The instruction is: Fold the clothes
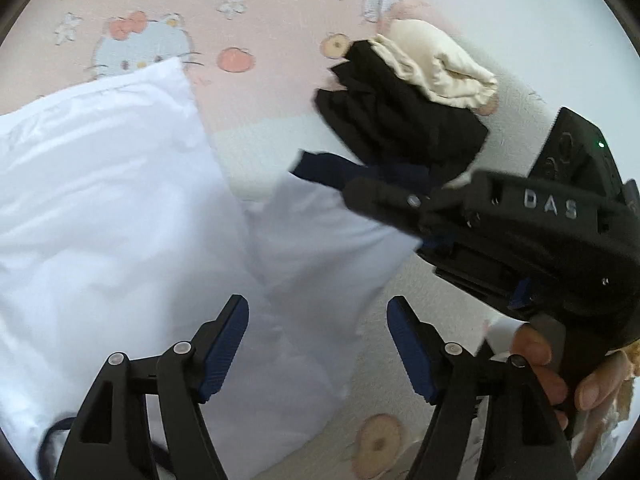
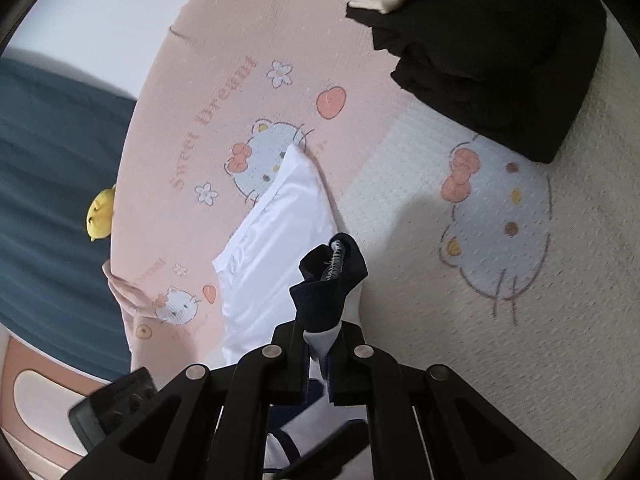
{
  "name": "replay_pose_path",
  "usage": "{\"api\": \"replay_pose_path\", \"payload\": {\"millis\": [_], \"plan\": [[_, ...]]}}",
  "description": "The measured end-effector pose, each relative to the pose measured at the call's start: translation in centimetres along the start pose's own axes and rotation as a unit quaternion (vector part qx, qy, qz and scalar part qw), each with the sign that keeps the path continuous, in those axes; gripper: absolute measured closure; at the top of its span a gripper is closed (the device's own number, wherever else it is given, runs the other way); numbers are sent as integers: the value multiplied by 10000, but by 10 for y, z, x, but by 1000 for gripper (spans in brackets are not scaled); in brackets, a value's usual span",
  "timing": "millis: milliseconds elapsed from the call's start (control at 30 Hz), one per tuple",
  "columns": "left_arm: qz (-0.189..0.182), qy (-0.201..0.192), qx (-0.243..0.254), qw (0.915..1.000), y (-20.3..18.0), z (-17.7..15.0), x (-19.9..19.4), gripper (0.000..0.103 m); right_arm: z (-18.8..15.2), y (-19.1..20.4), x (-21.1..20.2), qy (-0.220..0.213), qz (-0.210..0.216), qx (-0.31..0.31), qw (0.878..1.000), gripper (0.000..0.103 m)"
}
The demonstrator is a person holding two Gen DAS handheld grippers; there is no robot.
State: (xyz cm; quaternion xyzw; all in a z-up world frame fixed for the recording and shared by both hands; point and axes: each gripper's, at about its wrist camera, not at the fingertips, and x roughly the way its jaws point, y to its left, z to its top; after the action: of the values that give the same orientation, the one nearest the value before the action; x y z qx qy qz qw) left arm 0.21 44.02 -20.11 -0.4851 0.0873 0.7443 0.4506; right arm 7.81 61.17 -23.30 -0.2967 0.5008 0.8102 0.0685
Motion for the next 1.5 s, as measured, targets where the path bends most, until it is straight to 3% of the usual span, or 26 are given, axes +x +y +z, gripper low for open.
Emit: {"api": "replay_pose_path", "payload": {"millis": [100,233,433,533,600,767,867,1167,1500], "plan": [[274,16,18,9996,-6,0,8,33,-6,5,10,156,-91,-114,9998,99],[205,202,-274,9992,7,15,44,33,-15,9,25,453,-78,-127,9989,99],[313,277,-494,9979,37,5,28,33,-21,25,52,884,-124,-372,9953,98],[380,283,-565,9973,45,1,23,33,-24,31,67,1219,-253,-462,9911,91],[370,285,-561,9973,45,3,24,33,-23,38,64,1152,-126,-534,9918,62],[254,262,-527,9979,39,8,21,33,-13,42,33,645,545,-311,9959,41],[288,270,-550,9977,37,9,22,33,-8,33,13,326,504,-142,9981,39],[450,299,-629,9966,36,13,26,33,-12,-8,-13,205,-248,168,9993,38],[105,366,-728,9966,36,19,31,37,-38,-22,-23,237,-815,-444,9954,38]]}}
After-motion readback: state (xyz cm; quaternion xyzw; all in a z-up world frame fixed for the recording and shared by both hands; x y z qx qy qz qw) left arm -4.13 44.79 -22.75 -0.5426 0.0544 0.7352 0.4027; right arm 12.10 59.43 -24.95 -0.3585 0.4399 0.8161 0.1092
